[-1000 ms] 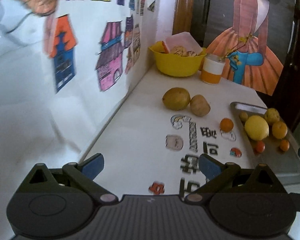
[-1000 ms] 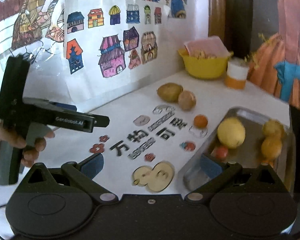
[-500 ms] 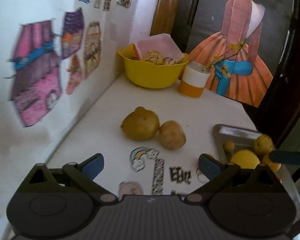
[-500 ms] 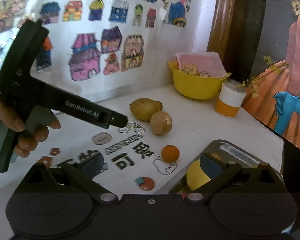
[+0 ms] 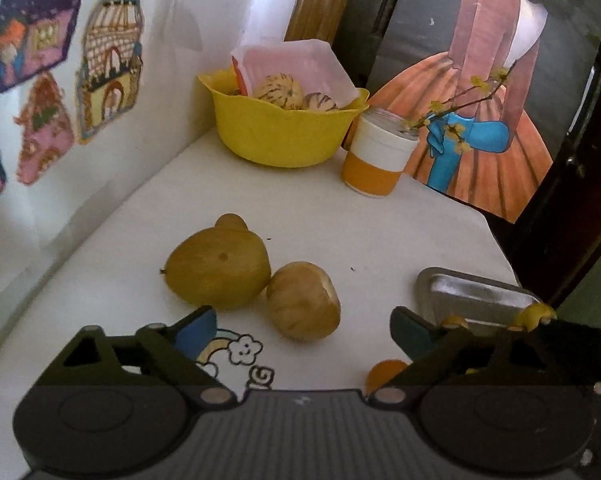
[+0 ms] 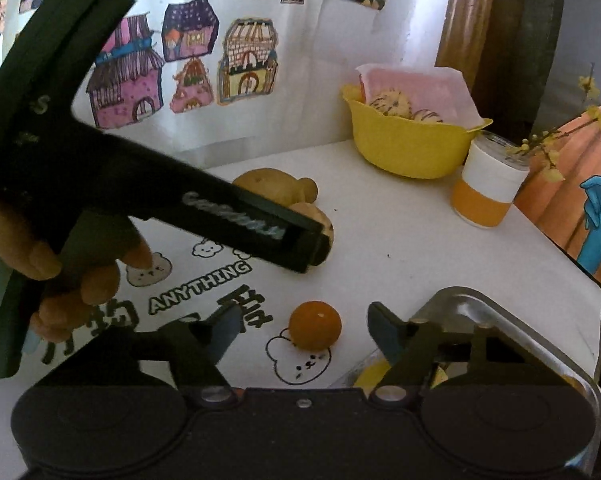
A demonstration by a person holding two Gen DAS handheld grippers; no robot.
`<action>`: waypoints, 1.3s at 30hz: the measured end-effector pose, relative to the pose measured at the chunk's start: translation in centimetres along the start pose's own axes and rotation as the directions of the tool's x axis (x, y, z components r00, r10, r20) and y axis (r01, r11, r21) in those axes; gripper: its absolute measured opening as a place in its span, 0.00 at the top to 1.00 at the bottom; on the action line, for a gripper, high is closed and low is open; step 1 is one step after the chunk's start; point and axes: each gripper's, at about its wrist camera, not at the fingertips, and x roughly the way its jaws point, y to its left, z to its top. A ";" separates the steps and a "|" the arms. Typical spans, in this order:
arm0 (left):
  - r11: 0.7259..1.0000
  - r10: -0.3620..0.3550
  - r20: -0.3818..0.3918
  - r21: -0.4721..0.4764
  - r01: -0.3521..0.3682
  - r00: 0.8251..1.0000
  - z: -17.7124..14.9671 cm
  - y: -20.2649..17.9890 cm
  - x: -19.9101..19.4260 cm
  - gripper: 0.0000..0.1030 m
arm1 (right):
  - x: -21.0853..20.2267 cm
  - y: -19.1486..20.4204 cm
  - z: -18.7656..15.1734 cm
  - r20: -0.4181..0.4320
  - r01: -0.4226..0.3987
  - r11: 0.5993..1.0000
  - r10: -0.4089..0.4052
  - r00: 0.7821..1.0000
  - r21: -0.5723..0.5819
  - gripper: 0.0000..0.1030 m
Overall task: Organize fruits
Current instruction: 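Close the left tool on the brown round fruit while the right tool grasps another tangerine, then carry the brown fruit with the left tool while the right tool carries the tangerine to the tray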
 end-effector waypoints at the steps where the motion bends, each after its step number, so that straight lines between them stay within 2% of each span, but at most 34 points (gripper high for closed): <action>1: 1.000 0.000 0.000 -0.003 0.000 1.000 0.0 0.0 0.3 0.11 | 0.2 0.0 0.0 -0.004 0.000 1.000 0.000 1.000 -0.008 0.39; 6: 1.000 0.006 -0.001 -0.024 -0.006 1.000 -0.2 0.2 1.5 0.21 | 0.9 0.7 -0.1 -0.010 0.014 0.998 -0.015 1.000 -0.061 0.48; 9: 0.999 0.017 -0.007 -0.027 -0.017 1.000 -0.3 0.2 2.0 0.27 | 1.3 1.1 -0.1 -0.016 0.036 0.995 -0.038 0.999 -0.088 0.48; 16: 0.999 0.017 -0.003 -0.046 -0.017 1.000 -0.1 0.5 2.5 0.34 | 2.1 1.6 -0.1 -0.039 0.075 0.987 -0.081 0.996 -0.145 0.54; 19: 0.998 0.008 -0.001 -0.058 -0.008 1.000 0.0 0.7 2.6 0.42 | 2.4 1.9 -0.1 -0.043 0.097 0.980 -0.106 0.993 -0.175 0.58; 21: 0.998 -0.011 0.002 -0.065 0.011 1.000 0.0 0.7 2.6 0.50 | 2.6 2.1 0.0 -0.044 0.111 0.976 -0.121 0.992 -0.188 0.65; 30: 0.999 -0.003 0.001 -0.049 0.003 1.000 -0.1 0.6 1.9 0.52 | 2.0 2.6 -0.5 -0.016 0.117 0.978 -0.121 0.992 -0.174 0.67; 39: 0.999 0.005 0.036 -0.040 -0.004 0.999 -0.8 1.1 -1.9 0.52 | -1.3 4.8 -1.1 0.054 0.140 0.971 -0.132 0.990 -0.193 0.67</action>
